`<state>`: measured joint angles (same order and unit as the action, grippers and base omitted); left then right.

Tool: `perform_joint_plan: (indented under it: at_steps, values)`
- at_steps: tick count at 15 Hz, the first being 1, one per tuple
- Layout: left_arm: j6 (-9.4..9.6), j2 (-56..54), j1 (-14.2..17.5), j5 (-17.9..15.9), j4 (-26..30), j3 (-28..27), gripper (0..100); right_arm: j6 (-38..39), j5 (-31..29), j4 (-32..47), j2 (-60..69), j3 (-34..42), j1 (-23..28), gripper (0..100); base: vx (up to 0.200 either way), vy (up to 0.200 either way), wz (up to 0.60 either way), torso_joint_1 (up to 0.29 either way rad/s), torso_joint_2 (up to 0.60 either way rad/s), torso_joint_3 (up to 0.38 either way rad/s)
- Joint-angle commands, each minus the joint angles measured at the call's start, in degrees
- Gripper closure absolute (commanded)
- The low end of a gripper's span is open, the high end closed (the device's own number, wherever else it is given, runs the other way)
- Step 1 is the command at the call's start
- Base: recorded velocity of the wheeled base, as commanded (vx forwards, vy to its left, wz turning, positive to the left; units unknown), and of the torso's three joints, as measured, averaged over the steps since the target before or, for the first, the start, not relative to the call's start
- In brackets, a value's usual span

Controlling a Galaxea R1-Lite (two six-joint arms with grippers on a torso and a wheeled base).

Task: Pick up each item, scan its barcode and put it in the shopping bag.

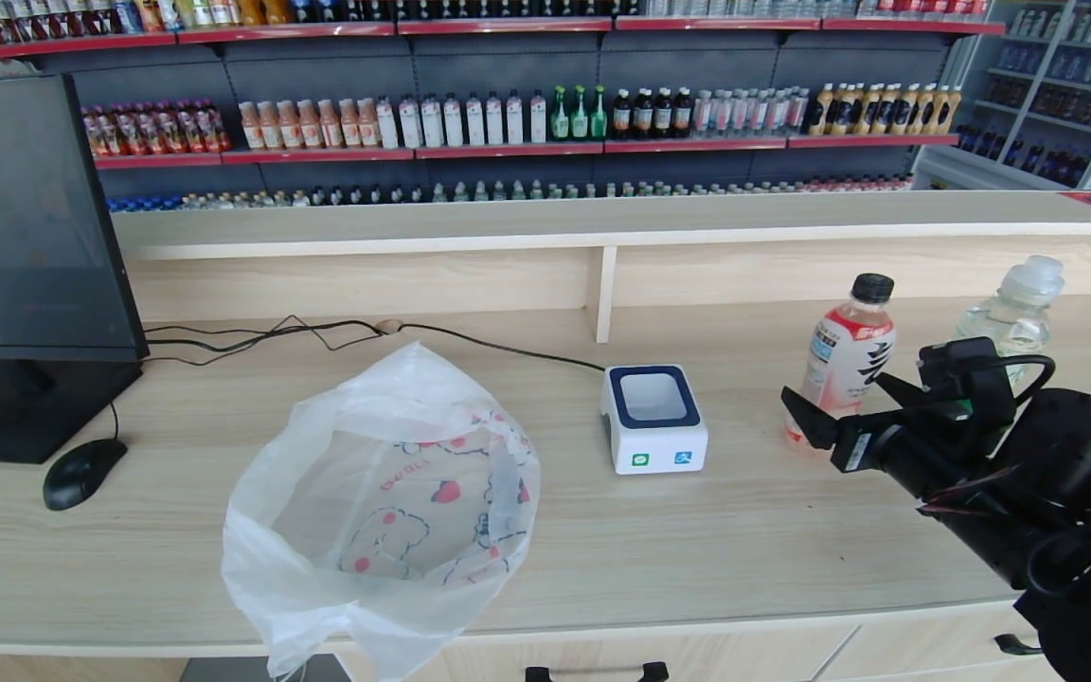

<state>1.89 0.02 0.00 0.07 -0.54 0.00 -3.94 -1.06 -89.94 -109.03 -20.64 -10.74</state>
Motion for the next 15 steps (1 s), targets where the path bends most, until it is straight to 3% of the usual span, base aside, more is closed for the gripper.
perform_joint_plan:
  at_steps: [1, 8, 15]
  values:
    - [0.04, 0.1, 0.0, 0.0, 0.0, 0.0, 0, 0.0, 0.0, -0.1, -0.4, -0.1, 0.1, 0, 0.0, 0.0, 0.0, 0.0, 0.0, 0.0]
    - [0.04, 0.1, 0.0, 0.0, 0.0, 0.0, 0, -1.6, 0.0, -0.1, -2.4, -2.8, 2.0, 0, 0.0, 0.0, 0.0, 0.0, 0.0, 0.0]
    - [0.04, 0.1, 0.0, 0.0, 0.0, 0.0, 0, -1.6, -0.1, -0.1, -3.1, -3.7, 0.3, 0, 0.0, 0.0, 0.0, 0.0, 0.0, 0.0]
